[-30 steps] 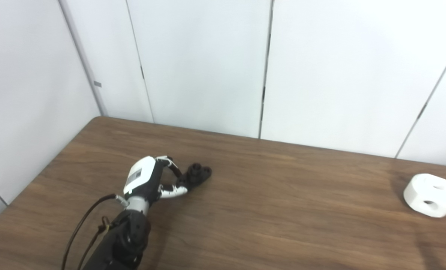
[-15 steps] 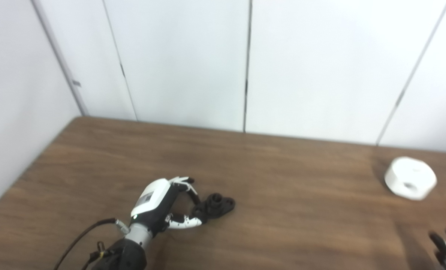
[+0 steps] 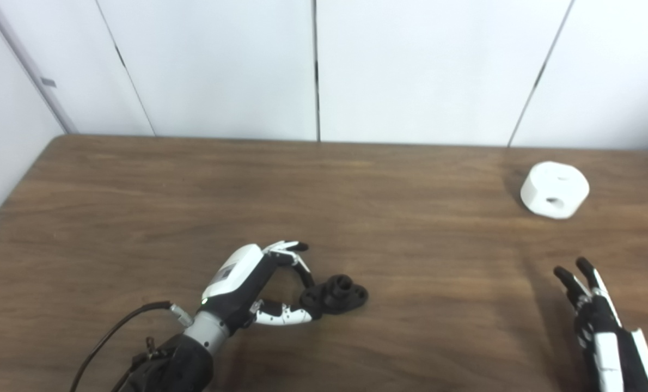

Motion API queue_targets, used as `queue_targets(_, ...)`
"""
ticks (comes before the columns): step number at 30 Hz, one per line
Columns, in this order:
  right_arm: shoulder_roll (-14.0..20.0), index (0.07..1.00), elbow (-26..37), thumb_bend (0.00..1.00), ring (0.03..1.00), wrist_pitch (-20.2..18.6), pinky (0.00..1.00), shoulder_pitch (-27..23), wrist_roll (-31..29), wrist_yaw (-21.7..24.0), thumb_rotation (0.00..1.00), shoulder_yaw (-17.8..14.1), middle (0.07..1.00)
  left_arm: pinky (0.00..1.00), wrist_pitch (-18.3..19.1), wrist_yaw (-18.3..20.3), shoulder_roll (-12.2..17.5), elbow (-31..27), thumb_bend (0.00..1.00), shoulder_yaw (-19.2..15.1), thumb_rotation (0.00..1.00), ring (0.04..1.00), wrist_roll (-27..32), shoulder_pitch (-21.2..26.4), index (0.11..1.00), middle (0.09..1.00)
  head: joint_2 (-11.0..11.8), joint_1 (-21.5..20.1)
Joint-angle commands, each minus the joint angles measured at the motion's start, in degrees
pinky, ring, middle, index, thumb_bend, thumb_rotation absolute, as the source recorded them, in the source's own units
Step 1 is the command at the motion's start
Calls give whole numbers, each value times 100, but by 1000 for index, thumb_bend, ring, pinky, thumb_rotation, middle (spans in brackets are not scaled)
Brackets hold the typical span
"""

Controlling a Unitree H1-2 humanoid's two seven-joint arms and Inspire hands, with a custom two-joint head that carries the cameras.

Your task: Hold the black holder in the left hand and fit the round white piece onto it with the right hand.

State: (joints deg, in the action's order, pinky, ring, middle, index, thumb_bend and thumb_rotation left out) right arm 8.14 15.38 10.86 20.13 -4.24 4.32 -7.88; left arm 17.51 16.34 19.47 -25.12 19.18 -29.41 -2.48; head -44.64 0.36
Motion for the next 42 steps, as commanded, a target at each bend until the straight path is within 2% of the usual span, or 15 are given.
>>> queue_targets(1, -39, 959, 221, 590, 962, -36, 1000, 8, -86, -31, 965, 3, 894, 842, 121, 409, -13, -10, 504, 207, 50, 937, 151, -114, 491, 884, -40, -25)
queue_targets(6, -40, 958, 339, 575, 956, -97, 1000, 24, 5, -55, 972, 33, 892, 822, -142, 454, -6, 49, 503, 412, 53, 935, 213, -129, 491, 882, -125, -113)
queue_targets(13, -37, 953, 436, 577, 951, -220, 1000, 43, -30, -64, 964, 25, 890, 882, -404, 423, 49, 269, 502, 501, 52, 936, 10, -153, 491, 876, -181, -147)
queue_targets(18, -1, 959, 437, 580, 956, -261, 1000, 38, -55, -49, 972, 5, 893, 902, -365, 394, 142, 283, 503, 550, 53, 924, -596, -170, 491, 860, -176, -89)
queue_targets(22, 3, 958, 414, 584, 951, -281, 1000, 19, -71, -59, 974, -16, 890, 883, -245, 465, 182, 196, 505, 595, 55, 909, -1310, -181, 492, 846, -161, -18)
queue_targets(28, 8, 956, 347, 598, 950, -232, 1000, 2, -85, -57, 969, -40, 887, 870, -421, 373, 141, 61, 512, 564, 51, 869, -2170, -282, 492, 811, -140, 12)
queue_targets(35, 21, 958, 335, 601, 947, -205, 1000, 9, -93, -58, 969, -51, 886, 863, -418, 644, 38, -296, 514, 479, 47, 862, -2694, -373, 492, 812, -119, 51)
queue_targets(42, 47, 954, 272, 589, 943, -143, 1000, -1, -121, -40, 964, -76, 886, 864, -558, 725, -37, -405, 514, 335, 48, 864, -2855, -453, 491, 812, -84, 68)
